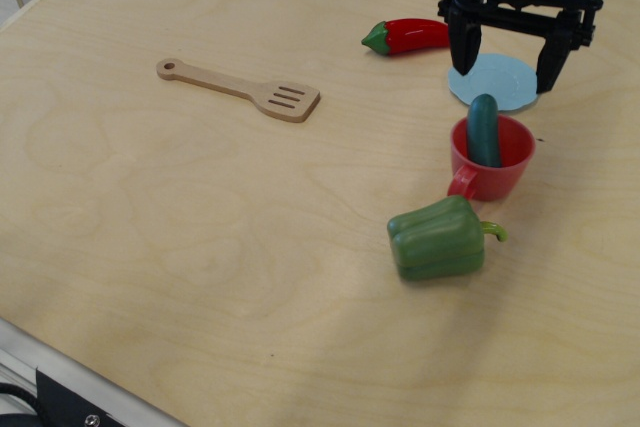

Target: Take cucumber out of cup

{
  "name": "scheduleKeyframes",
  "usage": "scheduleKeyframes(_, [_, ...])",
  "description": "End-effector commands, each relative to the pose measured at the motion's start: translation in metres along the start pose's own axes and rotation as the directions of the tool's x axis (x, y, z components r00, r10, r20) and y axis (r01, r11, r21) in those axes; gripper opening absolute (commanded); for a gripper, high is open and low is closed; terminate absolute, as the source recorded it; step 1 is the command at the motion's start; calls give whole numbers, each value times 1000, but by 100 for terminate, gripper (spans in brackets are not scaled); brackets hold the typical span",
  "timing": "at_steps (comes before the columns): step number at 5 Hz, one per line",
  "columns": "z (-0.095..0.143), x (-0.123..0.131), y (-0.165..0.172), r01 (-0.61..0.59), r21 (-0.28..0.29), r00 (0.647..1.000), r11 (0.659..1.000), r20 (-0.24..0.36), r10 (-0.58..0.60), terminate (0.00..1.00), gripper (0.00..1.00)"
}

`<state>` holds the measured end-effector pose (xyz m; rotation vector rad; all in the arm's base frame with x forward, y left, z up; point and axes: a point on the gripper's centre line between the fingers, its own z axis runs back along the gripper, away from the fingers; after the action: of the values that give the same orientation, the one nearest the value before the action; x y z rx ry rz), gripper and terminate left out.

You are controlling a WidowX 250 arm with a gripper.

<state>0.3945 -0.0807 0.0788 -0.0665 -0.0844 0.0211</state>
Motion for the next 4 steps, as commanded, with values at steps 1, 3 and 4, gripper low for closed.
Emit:
scheduleKeyframes(1, [15, -2, -3, -41, -10, 999, 999, -12, 41, 0, 100])
scheduleKeyframes(3, [-1, -3, -4, -57, 7, 996, 998, -72, 57, 0, 100])
scheduleKeyframes(4, [-2, -3, -4, -59, 12, 996, 998, -68, 60, 0, 100])
